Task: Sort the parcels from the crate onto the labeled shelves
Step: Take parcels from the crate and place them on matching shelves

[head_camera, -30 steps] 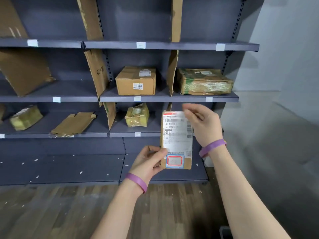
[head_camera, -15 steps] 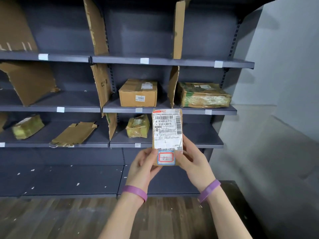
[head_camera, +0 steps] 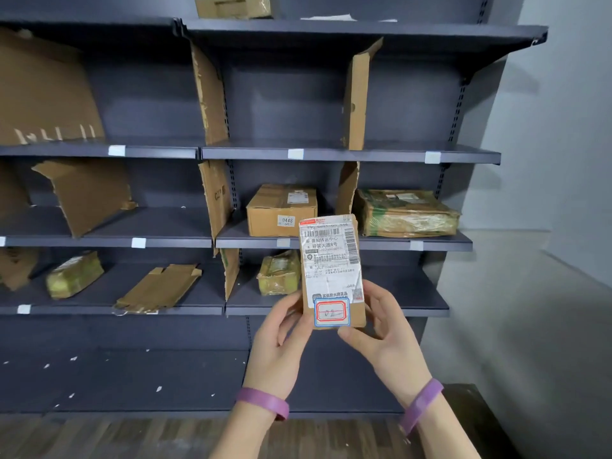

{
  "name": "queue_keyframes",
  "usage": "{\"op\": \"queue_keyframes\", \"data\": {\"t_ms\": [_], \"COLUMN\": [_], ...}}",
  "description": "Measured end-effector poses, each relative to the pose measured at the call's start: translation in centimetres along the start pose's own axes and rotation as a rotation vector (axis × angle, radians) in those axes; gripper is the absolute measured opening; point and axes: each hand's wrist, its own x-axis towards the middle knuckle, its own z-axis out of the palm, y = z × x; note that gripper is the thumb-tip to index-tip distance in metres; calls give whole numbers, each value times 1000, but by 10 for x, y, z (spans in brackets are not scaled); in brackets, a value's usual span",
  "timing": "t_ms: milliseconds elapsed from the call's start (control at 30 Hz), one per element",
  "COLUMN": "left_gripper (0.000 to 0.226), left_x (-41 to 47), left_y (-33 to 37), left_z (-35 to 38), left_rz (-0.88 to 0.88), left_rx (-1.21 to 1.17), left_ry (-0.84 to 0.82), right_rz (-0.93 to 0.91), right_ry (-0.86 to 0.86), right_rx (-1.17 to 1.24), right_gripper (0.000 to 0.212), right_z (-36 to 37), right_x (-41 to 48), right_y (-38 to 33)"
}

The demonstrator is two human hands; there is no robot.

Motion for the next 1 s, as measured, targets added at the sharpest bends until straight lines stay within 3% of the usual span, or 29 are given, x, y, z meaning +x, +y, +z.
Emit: {"op": "queue_keyframes", "data": {"t_ms": [400,700,1000], "left_gripper": [41,43,42], "left_x": [52,122,223], "left_y": [-4,-33,-63], "left_z": [21,78,180], "left_rz": [56,80,73], "left_rx": [101,74,114], "left_ry": [-137,-123,-18], "right_rz": [-34,-17,-32], "right_ry": [158,180,145], "right_rx": [-89,-75,5], "right_gripper": [62,61,58], "right_z": [-15,-68,-165], "right_x": [39,104,209], "right_y": [3,31,71]}}
